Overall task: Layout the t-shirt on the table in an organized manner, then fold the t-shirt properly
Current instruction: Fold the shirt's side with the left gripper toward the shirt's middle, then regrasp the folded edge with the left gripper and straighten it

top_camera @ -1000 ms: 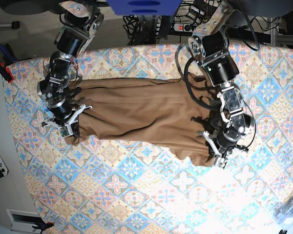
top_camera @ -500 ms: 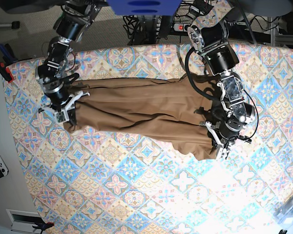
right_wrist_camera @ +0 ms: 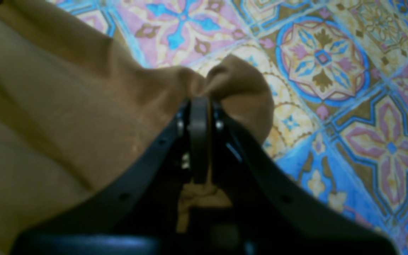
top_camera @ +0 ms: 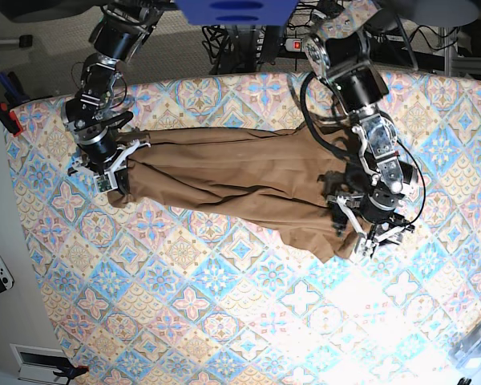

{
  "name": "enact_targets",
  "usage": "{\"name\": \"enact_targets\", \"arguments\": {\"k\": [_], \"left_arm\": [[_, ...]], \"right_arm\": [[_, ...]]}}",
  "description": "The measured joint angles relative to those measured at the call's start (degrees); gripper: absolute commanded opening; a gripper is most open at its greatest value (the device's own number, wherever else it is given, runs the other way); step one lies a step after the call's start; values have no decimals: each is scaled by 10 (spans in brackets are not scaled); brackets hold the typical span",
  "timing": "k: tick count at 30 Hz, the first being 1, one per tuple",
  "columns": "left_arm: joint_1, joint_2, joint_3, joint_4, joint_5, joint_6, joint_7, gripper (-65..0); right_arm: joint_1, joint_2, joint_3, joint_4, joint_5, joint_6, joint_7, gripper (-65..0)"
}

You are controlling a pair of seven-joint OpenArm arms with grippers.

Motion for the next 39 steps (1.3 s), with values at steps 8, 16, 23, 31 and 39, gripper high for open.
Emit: {"name": "enact_targets", "arguments": {"k": [8, 16, 23, 31, 39], "left_arm": [[-51, 11, -2, 26, 3, 0, 6, -131], [-212, -10, 2, -241, 81, 2, 53, -131], [-226, -26, 1, -284, 92, 1, 69, -131], [-244, -72, 1, -431, 90, 1, 73, -145], [-251, -74, 1, -445, 56, 1, 68, -430]], "right_arm": [[2, 1, -2, -24, 2, -3, 9, -650], [2, 1, -3, -24, 2, -3, 9, -650], [1, 1, -1, -20, 2, -3, 7, -650], [0, 1, -1, -20, 2, -3, 7, -650], [-1, 1, -2, -20, 2, -3, 9, -650]]}}
